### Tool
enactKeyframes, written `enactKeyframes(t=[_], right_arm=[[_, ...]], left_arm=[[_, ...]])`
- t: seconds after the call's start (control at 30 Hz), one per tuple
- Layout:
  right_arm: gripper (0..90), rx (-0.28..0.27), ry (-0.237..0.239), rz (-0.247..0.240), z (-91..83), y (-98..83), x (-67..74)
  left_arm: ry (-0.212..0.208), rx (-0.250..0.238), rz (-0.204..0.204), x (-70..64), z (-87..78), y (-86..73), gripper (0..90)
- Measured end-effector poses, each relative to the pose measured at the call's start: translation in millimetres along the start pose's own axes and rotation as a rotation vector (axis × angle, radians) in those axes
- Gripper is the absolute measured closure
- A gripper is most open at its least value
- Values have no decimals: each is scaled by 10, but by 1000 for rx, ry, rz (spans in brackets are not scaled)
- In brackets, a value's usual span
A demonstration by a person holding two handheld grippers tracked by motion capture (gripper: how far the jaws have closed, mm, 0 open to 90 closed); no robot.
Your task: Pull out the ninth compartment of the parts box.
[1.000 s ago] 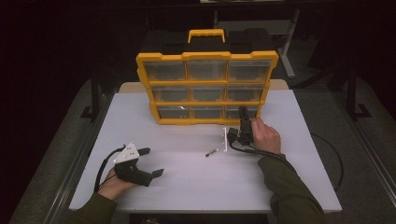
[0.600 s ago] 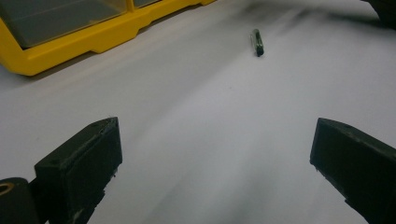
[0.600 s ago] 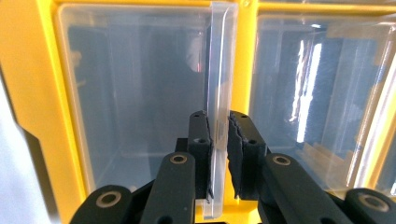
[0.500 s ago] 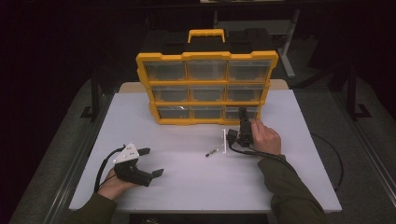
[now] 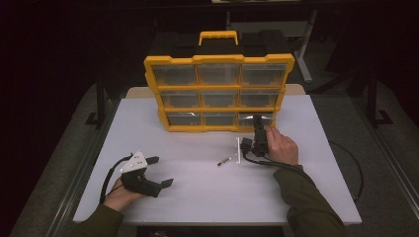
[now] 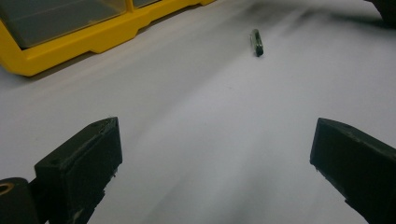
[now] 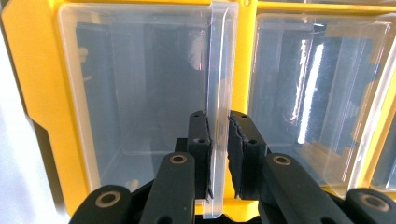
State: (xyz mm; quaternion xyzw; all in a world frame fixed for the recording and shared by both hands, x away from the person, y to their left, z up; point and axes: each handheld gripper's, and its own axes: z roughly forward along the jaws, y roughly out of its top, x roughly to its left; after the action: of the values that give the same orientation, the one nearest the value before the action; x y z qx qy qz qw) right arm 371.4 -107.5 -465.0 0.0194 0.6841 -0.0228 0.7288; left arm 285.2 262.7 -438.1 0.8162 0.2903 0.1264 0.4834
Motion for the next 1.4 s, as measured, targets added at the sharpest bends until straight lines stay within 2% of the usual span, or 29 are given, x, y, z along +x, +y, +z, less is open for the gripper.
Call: enactKeyframes(t=[0.43,0.57,0.67,1.17,1.3,1.4], right_arm=[[781,-6,29,7,-41,9,-12],[781,-13,29,-6,-66,-3,-32],[780,-13,35,-4,-83,-6,-31],[780,-10,43,-9,-131,-1,-63],[779,-8,49,3,-143,3,-63],[779,-9,44,-8,-153,7,-68]], left_arm=[[1,-4,7,0,5,-1,15],[4,2,15,9,-17,4,15],[6,1,6,7,-21,5,16],[3,-1,12,6,-20,5,16],[3,1,10,5,-19,4,16],[2,0,10,7,-18,4,16]])
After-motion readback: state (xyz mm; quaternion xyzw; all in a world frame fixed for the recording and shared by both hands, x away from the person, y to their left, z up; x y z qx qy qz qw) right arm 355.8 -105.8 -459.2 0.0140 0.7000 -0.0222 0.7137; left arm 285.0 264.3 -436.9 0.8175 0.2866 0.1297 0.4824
